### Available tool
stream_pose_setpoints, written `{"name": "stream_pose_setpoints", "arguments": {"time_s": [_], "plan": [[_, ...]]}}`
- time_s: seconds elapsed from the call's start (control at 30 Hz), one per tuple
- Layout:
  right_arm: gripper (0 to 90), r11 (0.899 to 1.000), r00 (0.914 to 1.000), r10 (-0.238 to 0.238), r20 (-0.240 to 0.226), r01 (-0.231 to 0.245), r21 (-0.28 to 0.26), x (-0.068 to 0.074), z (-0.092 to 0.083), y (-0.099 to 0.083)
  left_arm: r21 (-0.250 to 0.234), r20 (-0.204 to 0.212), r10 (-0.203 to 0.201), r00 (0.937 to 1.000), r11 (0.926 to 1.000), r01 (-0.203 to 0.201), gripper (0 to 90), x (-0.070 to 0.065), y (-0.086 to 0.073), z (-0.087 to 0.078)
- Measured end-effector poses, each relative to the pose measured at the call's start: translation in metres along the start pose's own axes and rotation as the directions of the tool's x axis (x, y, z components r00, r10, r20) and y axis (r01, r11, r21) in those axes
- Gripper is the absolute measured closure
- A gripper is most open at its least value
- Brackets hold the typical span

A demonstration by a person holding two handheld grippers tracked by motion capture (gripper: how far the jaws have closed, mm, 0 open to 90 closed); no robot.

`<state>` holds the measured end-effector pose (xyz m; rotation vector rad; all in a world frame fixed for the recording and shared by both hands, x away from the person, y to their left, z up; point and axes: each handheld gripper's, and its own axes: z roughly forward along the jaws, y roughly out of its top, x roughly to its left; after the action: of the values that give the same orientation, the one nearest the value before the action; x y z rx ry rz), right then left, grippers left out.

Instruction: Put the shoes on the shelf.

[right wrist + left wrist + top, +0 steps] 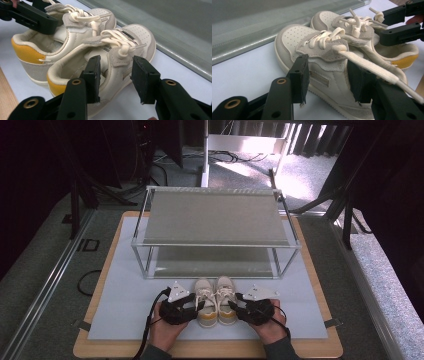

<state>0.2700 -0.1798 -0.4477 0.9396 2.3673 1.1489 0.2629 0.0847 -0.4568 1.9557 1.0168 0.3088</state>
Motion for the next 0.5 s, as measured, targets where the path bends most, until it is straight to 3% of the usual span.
{"name": "stream_pose_setpoints", "arguments": {"time_s": [0.3,0.5], "plan": [[59.3,0.999,0.9991,0.036,0.023,-0.036,0.023,0.0017,0.0048,0.0019,0.013,-0.015,-0.031,0.9994,0.9994,0.031,55.1,-0.0009,0.0017,0.0006],[65.5,0.997,0.9975,0.069,0.014,-0.069,0.019,0.0006,0.0047,0.0011,0.031,-0.041,-0.031,0.9987,0.999,0.032,57.9,-0.0043,0.0041,0.0014]]}}
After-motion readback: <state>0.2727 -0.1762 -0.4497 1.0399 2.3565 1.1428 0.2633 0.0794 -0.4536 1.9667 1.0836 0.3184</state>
